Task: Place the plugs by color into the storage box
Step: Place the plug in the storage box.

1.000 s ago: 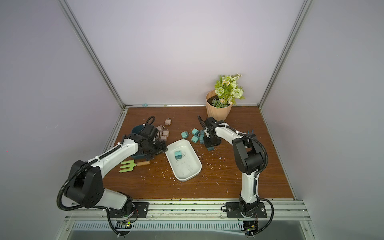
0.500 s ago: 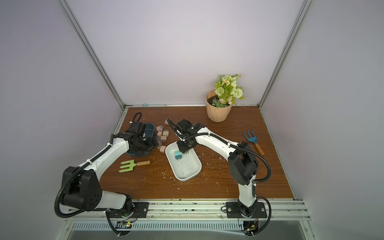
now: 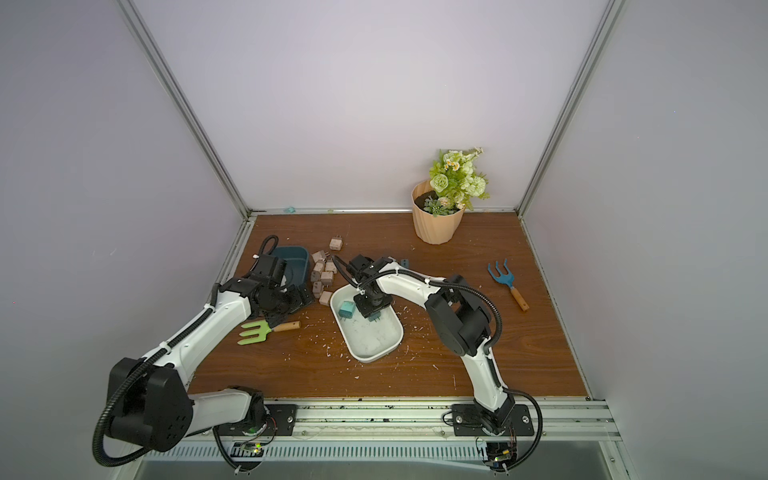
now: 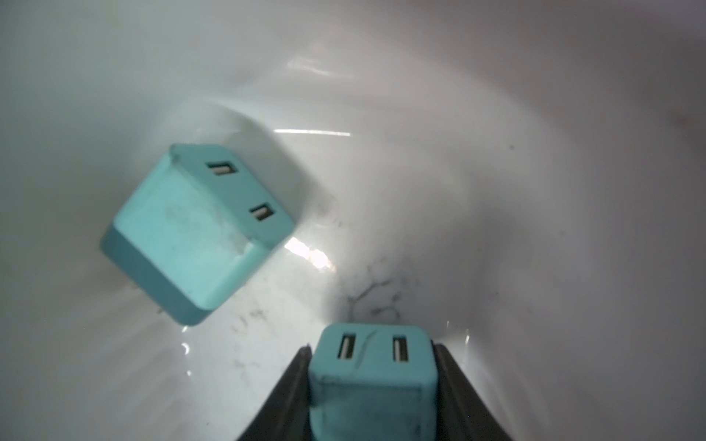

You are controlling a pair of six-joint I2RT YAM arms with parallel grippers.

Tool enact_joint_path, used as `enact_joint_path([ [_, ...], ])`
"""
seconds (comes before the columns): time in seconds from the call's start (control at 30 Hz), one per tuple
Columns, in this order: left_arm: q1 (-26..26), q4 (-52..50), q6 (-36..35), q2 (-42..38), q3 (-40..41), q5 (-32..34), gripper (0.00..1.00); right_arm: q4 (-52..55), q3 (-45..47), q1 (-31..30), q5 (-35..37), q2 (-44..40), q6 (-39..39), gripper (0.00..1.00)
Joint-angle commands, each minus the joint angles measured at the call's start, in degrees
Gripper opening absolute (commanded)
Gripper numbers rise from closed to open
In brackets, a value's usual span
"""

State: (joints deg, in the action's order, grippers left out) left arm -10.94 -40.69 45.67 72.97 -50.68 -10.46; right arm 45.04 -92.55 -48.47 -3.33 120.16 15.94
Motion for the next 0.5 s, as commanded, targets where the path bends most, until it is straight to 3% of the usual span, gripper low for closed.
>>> enact_joint_path([
  [0.0,0.53,-1.42,0.99,-1.05,0.40,-0.36,0.97,-0.71,-2.30,-0.24,0.99,1.58,1.52,0.41],
  [0.13,0.55,-1.41,0.52,-0.44,-0.26,-0.57,0.97,0.09,-4.63,-0.31,0.70,3.72,1.45,0.50],
  [0.3,0.49,-1.41,-0.43,0.30,-1.35,-0.88,0.97,1.92,-6.86,-0.41,0.99,1.89,1.15,0.74],
  [0.47,0.47,-1.41,-0.88,0.40,-2.06,-0.97,0.97,7.44,-13.01,0.46,3.28,-3.49,2.13,0.79],
])
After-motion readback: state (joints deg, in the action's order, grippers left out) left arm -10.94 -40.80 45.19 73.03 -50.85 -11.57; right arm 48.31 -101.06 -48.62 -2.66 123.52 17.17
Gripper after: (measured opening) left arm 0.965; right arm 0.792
